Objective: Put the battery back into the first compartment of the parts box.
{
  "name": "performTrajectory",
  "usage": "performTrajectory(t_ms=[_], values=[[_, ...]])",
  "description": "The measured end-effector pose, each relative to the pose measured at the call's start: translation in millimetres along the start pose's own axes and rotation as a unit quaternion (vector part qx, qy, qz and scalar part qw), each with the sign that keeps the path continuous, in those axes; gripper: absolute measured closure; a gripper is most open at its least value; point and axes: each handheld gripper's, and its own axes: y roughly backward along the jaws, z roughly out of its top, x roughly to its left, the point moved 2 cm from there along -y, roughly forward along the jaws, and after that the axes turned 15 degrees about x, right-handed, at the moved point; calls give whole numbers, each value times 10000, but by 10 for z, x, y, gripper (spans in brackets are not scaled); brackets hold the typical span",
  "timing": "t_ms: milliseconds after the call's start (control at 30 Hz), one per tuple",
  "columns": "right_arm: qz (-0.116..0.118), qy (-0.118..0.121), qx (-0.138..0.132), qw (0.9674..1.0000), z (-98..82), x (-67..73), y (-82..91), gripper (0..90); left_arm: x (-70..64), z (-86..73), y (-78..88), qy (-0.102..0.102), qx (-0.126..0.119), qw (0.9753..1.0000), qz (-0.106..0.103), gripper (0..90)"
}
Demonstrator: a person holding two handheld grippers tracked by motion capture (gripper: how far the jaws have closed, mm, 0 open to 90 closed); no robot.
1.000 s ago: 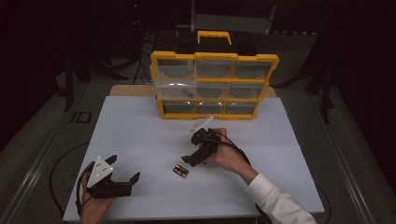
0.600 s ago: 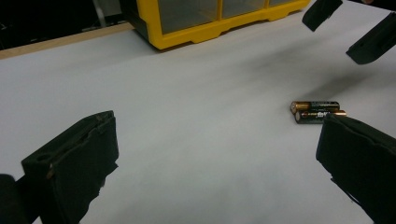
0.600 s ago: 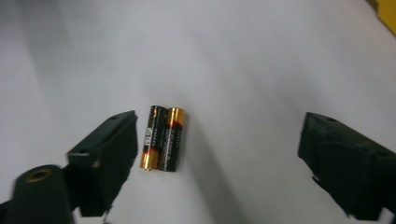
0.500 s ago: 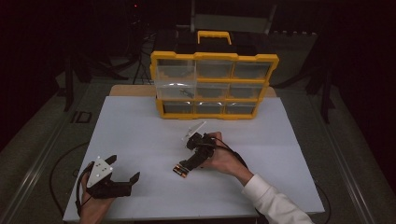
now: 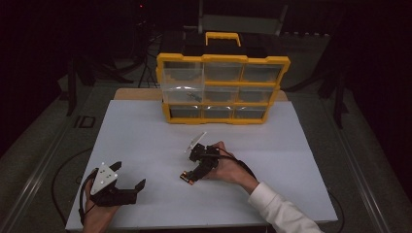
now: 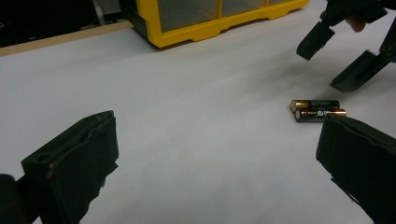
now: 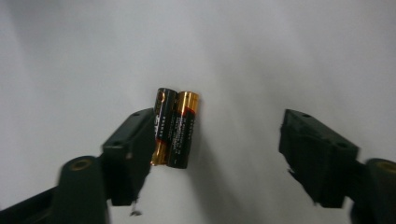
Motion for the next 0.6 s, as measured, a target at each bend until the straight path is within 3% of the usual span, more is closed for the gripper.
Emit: performTrajectory(t_ms=[133, 167, 400, 467, 600], values=[[1, 27, 46, 10000, 7, 5, -41, 369, 3, -2, 5, 12, -9, 10000, -1, 0], [38, 81, 101, 9999, 10, 14, -76, 441, 4, -2, 5, 12, -7, 10000, 4, 0], [284, 141, 218, 9993, 16, 14, -168, 575, 8, -4, 9, 29, -12, 10000, 4, 0], [341, 173, 279, 9989, 19, 13, -185, 691, 6, -5, 3, 19, 5, 10000, 1, 0], [393, 123, 401, 9983, 28, -8, -250, 737, -1, -2, -2, -4, 25, 10000, 4, 0]])
